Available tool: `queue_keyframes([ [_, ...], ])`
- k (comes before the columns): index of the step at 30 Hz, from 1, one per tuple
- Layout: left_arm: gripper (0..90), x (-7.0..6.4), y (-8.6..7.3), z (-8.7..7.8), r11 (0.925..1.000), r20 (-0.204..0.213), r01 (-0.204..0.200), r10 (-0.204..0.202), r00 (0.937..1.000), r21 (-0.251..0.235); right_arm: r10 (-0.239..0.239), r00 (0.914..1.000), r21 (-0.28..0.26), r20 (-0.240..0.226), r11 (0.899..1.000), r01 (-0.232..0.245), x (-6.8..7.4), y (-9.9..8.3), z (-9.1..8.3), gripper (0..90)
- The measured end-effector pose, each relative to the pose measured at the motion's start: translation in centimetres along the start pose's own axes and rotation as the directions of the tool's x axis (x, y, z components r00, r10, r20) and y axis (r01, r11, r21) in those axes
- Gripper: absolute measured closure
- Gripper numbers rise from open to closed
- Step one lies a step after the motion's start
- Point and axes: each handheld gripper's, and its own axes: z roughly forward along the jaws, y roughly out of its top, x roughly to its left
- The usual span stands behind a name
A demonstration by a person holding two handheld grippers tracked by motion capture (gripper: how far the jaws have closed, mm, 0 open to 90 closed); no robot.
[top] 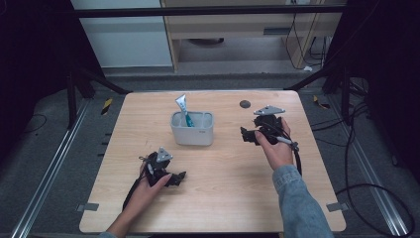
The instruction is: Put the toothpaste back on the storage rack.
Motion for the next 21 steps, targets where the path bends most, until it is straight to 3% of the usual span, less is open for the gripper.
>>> queue_keyframes([
  [21, 0.0, 0.0, 0.0, 0.0, 1.0000, 0.000, 0.001, -0.001, 1.0000, 0.000, 0.015, 0.9966, 0.010, 0.082, 1.000, -0.016, -3.5, -4.9, 0.1, 12.1],
])
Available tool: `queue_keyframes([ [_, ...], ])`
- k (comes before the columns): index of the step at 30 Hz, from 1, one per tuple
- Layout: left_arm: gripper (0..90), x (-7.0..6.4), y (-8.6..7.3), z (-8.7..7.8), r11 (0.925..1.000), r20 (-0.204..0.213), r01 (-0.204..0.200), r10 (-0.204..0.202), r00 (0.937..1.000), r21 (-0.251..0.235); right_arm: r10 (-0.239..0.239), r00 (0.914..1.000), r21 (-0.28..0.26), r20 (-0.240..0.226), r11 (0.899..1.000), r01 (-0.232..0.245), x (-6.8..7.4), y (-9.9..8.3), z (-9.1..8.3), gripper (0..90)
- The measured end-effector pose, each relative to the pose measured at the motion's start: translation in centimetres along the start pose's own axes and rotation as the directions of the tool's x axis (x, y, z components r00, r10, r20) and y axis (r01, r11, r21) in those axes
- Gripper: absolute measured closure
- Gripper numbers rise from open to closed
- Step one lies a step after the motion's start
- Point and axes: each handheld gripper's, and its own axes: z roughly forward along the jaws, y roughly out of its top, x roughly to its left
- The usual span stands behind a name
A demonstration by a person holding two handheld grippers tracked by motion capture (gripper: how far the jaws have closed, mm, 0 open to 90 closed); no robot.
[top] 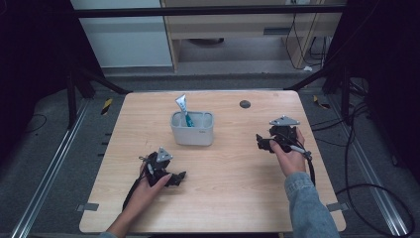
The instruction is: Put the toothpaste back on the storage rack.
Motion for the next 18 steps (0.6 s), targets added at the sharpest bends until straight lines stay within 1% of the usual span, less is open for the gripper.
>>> queue_keyframes([
  [1, 0.0, 0.0, 0.0, 0.0, 1.0000, 0.000, 0.000, 0.000, 1.0000, 0.000, 0.004, 1.0000, -0.001, 0.002, 1.000, -0.004, -0.2, -0.5, 0.2, 12.2],
  [2, 0.0, 0.0, 0.0, 0.0, 1.0000, 0.000, 0.000, 0.000, 1.0000, 0.000, 0.004, 1.0000, -0.001, 0.002, 1.000, -0.004, -0.2, -0.5, 0.2, 12.2],
  [4, 0.0, 0.0, 0.0, 0.0, 1.0000, 0.000, 0.000, 0.000, 1.0000, 0.000, 0.002, 1.0000, 0.006, 0.005, 1.000, -0.002, -0.4, -1.1, 0.5, 12.5],
  [7, 0.0, 0.0, 0.0, 0.0, 1.0000, 0.000, 0.000, 0.000, 1.0000, 0.000, 0.016, 0.9998, 0.009, 0.008, 1.000, -0.016, -0.6, -2.1, 1.0, 13.1],
  [13, 0.0, 0.0, 0.0, 0.0, 1.0000, 0.000, 0.000, 0.000, 1.0000, 0.001, 0.028, 0.9996, 0.022, 0.006, 0.999, -0.028, -0.8, -3.7, 2.0, 13.5],
  [14, 0.0, 0.0, 0.0, 0.0, 1.0000, 0.000, 0.000, 0.000, 1.0000, 0.000, 0.028, 0.9996, 0.022, 0.006, 0.999, -0.028, -0.8, -3.7, 2.0, 13.5],
  [15, 0.0, 0.0, 0.0, 0.0, 1.0000, 0.000, 0.000, 0.000, 1.0000, 0.000, 0.039, 0.9992, 0.028, 0.004, 0.999, -0.039, -0.8, -3.9, 2.1, 13.5],
  [18, 0.0, 0.0, 0.0, 0.0, 1.0000, 0.000, 0.000, 0.000, 1.0000, 0.000, 0.035, 0.9994, 0.043, 0.002, 0.998, -0.035, -0.8, -4.3, 2.5, 13.4],
])
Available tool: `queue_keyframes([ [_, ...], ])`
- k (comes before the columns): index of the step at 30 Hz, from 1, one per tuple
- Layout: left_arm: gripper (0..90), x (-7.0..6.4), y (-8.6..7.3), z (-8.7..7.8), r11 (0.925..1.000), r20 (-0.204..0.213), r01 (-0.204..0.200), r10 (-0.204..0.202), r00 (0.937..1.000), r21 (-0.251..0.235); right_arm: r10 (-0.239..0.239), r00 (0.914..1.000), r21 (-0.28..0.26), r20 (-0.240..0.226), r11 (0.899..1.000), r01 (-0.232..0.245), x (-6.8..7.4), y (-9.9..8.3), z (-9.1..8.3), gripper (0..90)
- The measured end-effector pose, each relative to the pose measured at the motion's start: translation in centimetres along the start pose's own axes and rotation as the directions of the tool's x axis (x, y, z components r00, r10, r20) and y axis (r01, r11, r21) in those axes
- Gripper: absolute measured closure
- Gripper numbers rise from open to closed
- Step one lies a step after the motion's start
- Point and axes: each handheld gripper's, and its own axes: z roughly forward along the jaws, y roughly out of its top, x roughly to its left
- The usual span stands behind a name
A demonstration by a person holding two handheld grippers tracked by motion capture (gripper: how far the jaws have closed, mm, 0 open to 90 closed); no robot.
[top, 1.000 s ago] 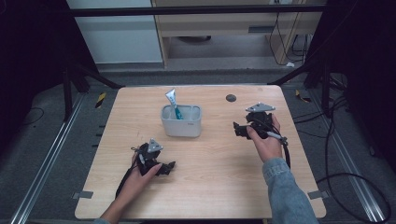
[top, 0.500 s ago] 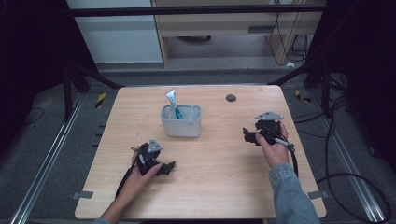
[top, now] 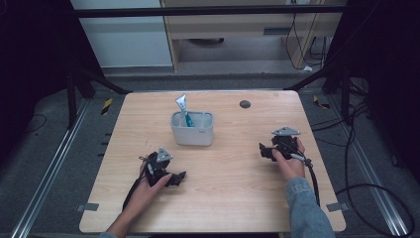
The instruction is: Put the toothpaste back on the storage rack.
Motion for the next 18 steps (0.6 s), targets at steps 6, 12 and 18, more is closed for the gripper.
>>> queue_keyframes([
  [6, 0.0, 0.0, 0.0, 0.0, 1.0000, 0.000, 0.000, 0.000, 1.0000, 0.000, 0.029, 0.9996, 0.006, -0.004, 1.000, -0.029, -0.1, -0.2, 0.9, 13.0],
  [12, 0.0, 0.0, 0.0, 0.0, 1.0000, 0.000, 0.000, 0.000, 1.0000, -0.002, 0.058, 0.9983, 0.021, -0.002, 0.998, -0.058, -0.3, -0.6, 1.7, 12.5],
  [18, 0.0, 0.0, 0.0, 0.0, 1.0000, 0.000, 0.000, 0.000, 1.0000, 0.000, 0.087, 0.9962, 0.019, 0.001, 0.996, -0.087, -0.7, -0.9, 2.3, 12.2],
])
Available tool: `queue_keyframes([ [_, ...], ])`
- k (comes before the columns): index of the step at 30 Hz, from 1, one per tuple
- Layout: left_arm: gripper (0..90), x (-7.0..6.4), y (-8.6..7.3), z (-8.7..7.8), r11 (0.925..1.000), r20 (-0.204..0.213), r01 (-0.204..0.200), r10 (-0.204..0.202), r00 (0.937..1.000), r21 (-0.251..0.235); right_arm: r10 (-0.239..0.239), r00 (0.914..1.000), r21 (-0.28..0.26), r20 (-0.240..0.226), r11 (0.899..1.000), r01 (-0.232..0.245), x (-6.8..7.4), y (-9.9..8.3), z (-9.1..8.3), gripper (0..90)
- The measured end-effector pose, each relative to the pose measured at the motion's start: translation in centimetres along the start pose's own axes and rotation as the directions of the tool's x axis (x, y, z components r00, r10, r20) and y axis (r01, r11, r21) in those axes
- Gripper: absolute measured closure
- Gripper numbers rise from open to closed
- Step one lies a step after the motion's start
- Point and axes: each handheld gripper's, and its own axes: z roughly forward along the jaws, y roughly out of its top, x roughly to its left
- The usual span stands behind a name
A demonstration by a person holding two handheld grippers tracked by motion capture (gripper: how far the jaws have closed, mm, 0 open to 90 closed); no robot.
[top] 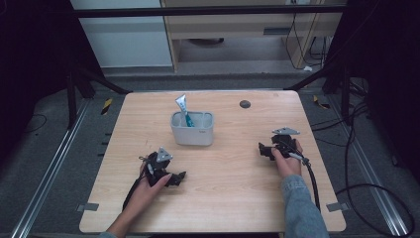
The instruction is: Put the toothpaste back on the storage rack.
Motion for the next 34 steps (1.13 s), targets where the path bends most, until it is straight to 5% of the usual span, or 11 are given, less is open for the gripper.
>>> queue_keyframes([
  [22, 0.0, 0.0, 0.0, 0.0, 1.0000, 0.000, -0.001, 0.001, 1.0000, 0.000, 0.048, 0.9988, 0.056, -0.011, 0.997, -0.047, -0.3, -0.5, 1.1, 8.8],
  [34, 0.0, 0.0, 0.0, 0.0, 1.0000, 0.001, 0.000, 0.000, 1.0000, -0.001, 0.071, 0.9962, 0.086, 0.050, 0.993, -0.075, 0.3, -0.4, 1.3, 0.5],
])
